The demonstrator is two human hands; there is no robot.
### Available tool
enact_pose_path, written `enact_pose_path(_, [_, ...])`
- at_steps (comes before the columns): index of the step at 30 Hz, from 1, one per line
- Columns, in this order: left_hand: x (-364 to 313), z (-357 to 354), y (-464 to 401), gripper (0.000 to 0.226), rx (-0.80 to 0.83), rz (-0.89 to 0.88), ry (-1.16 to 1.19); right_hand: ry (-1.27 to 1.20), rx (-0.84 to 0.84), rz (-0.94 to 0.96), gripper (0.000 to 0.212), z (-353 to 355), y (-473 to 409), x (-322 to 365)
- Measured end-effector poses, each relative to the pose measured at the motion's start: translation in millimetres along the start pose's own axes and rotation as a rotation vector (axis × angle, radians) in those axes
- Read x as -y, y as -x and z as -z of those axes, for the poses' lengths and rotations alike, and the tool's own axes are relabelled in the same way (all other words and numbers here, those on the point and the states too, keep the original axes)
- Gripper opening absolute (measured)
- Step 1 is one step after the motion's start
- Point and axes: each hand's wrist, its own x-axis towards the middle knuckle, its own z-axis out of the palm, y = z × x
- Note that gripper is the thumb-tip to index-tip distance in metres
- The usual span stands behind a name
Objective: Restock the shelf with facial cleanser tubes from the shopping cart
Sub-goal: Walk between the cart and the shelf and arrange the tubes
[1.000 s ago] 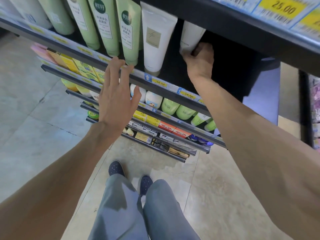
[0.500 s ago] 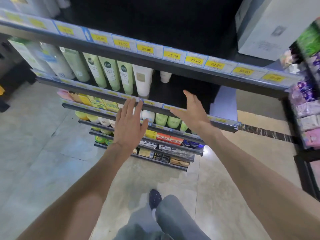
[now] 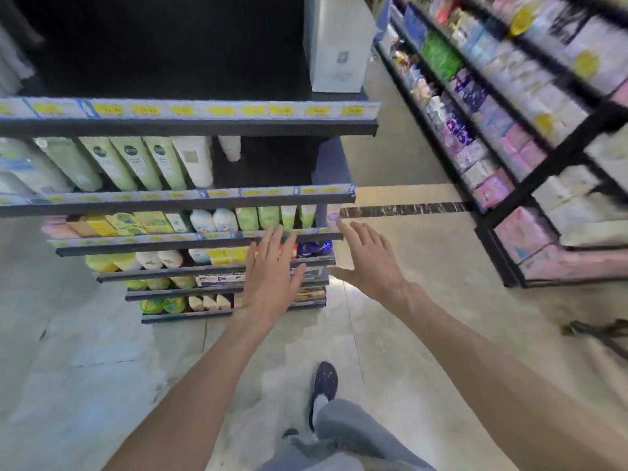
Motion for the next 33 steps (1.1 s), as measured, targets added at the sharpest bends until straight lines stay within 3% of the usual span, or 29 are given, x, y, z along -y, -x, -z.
enact_pose_path(12, [-201, -65, 18, 0.063, 0.166, -0.378, -0.029, -0.019, 0.023, -0.373, 0.097, -1, 166, -174])
enact_pose_path(26, [-525, -175, 5, 0.073, 0.326, -0.655, -0.036, -0.072, -0.003, -0.712, 0.098, 22, 325, -455])
enact_pose_path(33, [-667, -216, -30, 0.067, 0.421, -0.846, 0.019, -0.063, -0.009, -0.899, 0.097, 40, 373, -572])
